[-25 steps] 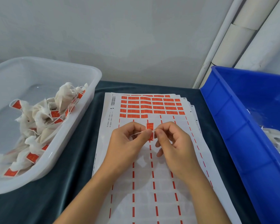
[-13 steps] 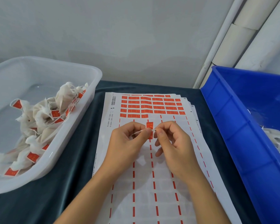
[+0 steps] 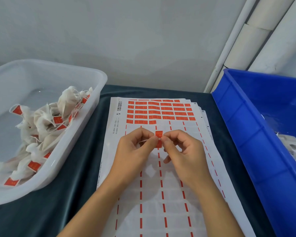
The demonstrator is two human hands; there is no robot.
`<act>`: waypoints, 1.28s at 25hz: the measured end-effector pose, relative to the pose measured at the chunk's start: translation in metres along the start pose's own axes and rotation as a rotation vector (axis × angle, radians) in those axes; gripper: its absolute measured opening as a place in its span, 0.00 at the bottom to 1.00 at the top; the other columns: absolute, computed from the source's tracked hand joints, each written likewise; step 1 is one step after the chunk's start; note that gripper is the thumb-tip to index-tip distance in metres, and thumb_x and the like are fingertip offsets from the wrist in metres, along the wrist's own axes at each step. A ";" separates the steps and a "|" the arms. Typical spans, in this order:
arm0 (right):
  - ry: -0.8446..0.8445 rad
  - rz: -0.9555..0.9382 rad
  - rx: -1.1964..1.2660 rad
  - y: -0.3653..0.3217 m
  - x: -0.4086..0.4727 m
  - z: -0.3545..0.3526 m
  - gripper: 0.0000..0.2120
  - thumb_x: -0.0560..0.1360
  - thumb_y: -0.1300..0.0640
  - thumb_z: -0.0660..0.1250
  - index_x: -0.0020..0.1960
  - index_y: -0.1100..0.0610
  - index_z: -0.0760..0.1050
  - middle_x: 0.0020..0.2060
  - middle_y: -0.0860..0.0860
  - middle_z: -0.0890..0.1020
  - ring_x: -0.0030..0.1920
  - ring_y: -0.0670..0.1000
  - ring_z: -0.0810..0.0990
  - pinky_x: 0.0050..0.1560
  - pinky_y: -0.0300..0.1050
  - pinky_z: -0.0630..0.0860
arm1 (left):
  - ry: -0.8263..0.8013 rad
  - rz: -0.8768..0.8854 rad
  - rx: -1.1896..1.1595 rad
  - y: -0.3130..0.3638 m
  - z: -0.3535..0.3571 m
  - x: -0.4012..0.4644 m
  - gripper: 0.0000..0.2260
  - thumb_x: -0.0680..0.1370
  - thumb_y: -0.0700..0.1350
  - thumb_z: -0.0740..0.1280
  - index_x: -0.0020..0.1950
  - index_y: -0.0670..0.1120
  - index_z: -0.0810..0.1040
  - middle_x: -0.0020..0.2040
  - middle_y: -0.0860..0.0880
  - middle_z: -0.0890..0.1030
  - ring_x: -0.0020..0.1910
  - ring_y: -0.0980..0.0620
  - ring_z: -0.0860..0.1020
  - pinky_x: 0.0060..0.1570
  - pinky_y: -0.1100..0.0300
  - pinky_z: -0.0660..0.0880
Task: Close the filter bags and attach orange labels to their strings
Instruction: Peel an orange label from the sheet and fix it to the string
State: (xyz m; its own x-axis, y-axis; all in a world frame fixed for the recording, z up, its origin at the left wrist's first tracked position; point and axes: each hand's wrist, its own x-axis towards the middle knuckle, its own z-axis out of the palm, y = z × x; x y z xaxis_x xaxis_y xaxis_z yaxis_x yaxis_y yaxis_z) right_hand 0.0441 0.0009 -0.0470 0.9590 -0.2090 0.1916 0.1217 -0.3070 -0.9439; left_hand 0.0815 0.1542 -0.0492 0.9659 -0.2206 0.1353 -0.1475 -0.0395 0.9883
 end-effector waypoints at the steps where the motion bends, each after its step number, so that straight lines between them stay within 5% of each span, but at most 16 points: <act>1: 0.013 0.003 -0.009 0.000 0.000 0.000 0.03 0.81 0.51 0.70 0.51 0.44 0.82 0.44 0.38 0.84 0.50 0.44 0.83 0.36 0.37 0.82 | 0.031 0.009 0.029 0.000 0.001 0.000 0.07 0.81 0.46 0.71 0.44 0.55 0.84 0.44 0.56 0.87 0.46 0.56 0.85 0.45 0.63 0.78; 5: 0.061 0.033 -0.019 0.003 0.000 -0.001 0.03 0.81 0.50 0.69 0.51 0.44 0.82 0.44 0.37 0.84 0.48 0.43 0.83 0.35 0.37 0.82 | 0.176 0.067 0.196 -0.002 0.001 0.000 0.05 0.78 0.50 0.75 0.46 0.56 0.80 0.42 0.59 0.83 0.44 0.54 0.83 0.45 0.62 0.82; 10: 0.001 0.061 -0.023 0.002 0.000 -0.002 0.06 0.82 0.53 0.69 0.50 0.45 0.83 0.43 0.39 0.85 0.48 0.43 0.83 0.34 0.37 0.81 | 0.123 0.268 0.341 -0.003 0.001 -0.005 0.06 0.77 0.50 0.75 0.47 0.59 0.79 0.43 0.61 0.82 0.46 0.55 0.81 0.43 0.69 0.78; 13: -0.020 0.067 -0.014 0.000 -0.001 -0.005 0.06 0.82 0.53 0.69 0.50 0.45 0.84 0.43 0.40 0.86 0.43 0.45 0.83 0.34 0.38 0.81 | 0.107 0.333 0.440 -0.004 0.001 -0.006 0.07 0.78 0.51 0.73 0.55 0.58 0.83 0.48 0.62 0.83 0.45 0.54 0.81 0.43 0.60 0.81; 16: -0.003 0.058 -0.038 -0.002 -0.001 -0.007 0.05 0.81 0.52 0.70 0.50 0.44 0.84 0.43 0.38 0.86 0.41 0.44 0.84 0.33 0.37 0.81 | 0.110 0.329 0.472 -0.005 0.001 -0.005 0.10 0.79 0.54 0.71 0.59 0.58 0.84 0.51 0.62 0.84 0.46 0.55 0.81 0.43 0.58 0.82; 24: 0.098 -0.014 -0.102 -0.004 -0.001 -0.007 0.10 0.73 0.40 0.68 0.49 0.42 0.83 0.44 0.34 0.84 0.49 0.41 0.83 0.42 0.36 0.83 | 0.146 0.270 0.476 -0.007 0.003 -0.002 0.07 0.78 0.51 0.75 0.56 0.56 0.85 0.46 0.66 0.80 0.46 0.65 0.77 0.40 0.77 0.70; 32: 0.076 -0.021 -0.053 -0.004 0.000 -0.004 0.09 0.77 0.40 0.65 0.50 0.43 0.80 0.45 0.38 0.84 0.48 0.45 0.84 0.46 0.40 0.83 | 0.045 0.124 0.235 -0.007 -0.002 0.000 0.01 0.79 0.54 0.74 0.49 0.60 0.86 0.36 0.53 0.82 0.32 0.55 0.73 0.33 0.66 0.73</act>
State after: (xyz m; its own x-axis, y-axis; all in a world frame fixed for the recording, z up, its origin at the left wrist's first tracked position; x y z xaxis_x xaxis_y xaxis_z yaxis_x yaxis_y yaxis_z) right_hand 0.0426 -0.0016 -0.0417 0.9340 -0.2711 0.2328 0.1259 -0.3600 -0.9244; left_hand 0.0831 0.1563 -0.0563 0.9452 -0.1944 0.2624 -0.3053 -0.2410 0.9213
